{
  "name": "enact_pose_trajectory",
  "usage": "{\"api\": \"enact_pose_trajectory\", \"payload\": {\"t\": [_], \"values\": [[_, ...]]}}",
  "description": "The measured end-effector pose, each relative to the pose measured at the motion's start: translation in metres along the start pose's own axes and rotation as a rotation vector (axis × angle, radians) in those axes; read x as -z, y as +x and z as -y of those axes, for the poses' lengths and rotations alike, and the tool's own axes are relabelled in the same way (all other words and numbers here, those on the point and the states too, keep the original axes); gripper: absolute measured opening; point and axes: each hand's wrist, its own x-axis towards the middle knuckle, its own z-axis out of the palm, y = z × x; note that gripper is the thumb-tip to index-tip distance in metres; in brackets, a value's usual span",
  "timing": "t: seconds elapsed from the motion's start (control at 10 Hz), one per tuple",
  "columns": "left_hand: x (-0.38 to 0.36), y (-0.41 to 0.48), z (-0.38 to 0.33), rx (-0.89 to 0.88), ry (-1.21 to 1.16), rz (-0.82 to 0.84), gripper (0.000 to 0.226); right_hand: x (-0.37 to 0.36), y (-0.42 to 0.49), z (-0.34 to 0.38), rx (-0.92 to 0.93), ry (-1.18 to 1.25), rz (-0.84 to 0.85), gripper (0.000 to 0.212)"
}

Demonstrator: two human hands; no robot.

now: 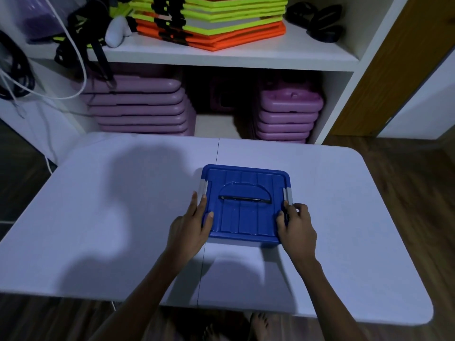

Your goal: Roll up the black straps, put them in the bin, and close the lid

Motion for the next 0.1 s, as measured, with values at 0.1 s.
{"api": "enact_pose_trajectory", "payload": {"t": [0.1], "values": [[-0.0078,-0.0141,-0.0053,0.036,-0.117,-0.063,0.060,0.0005,-0.0102,-0.0037,0.129,-0.045,-0.077,0.033]]}}
